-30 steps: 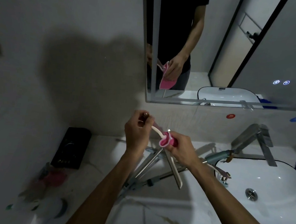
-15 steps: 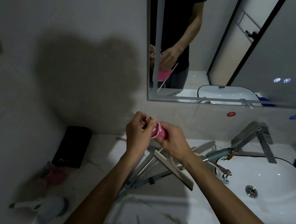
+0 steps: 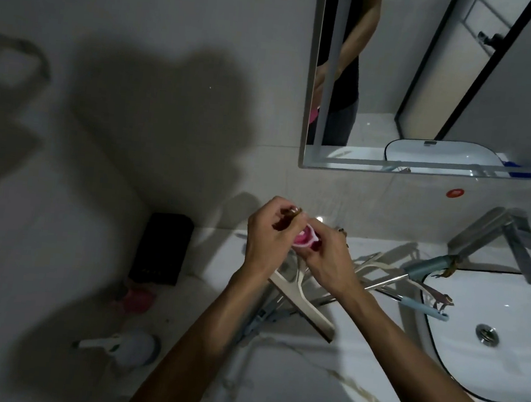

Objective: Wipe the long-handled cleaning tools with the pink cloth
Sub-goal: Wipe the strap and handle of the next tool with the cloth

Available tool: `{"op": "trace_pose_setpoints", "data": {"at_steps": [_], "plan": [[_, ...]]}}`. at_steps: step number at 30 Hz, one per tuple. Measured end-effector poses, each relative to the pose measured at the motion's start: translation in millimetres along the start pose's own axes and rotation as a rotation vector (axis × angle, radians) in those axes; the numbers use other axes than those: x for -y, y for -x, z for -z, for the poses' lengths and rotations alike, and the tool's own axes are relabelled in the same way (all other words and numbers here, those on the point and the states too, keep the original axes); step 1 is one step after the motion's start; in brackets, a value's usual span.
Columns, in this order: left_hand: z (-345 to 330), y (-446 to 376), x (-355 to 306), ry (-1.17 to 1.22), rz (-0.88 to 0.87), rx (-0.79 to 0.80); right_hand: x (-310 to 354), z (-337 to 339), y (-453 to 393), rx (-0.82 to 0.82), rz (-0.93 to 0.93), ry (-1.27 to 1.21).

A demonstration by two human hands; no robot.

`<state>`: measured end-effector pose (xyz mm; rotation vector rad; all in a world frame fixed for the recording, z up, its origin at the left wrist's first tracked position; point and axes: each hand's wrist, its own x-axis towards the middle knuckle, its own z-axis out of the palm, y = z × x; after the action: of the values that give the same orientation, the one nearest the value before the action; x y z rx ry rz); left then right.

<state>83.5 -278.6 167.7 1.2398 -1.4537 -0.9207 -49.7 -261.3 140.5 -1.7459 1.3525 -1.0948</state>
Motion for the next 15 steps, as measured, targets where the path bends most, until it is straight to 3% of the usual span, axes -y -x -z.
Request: {"op": "trace_pose_setpoints", "data": {"at_steps": [11, 15], "plan": [[3.0, -1.2, 2.5, -0.214, -0.137, 0.064, 4.1, 5.8, 5.4, -0.024, -0.056, -0.095], [3.8, 0.3, -7.9, -0.221, -0.194, -0.115, 13.5, 6.6, 3.1, -0.015, -0.077, -0.204]]}}
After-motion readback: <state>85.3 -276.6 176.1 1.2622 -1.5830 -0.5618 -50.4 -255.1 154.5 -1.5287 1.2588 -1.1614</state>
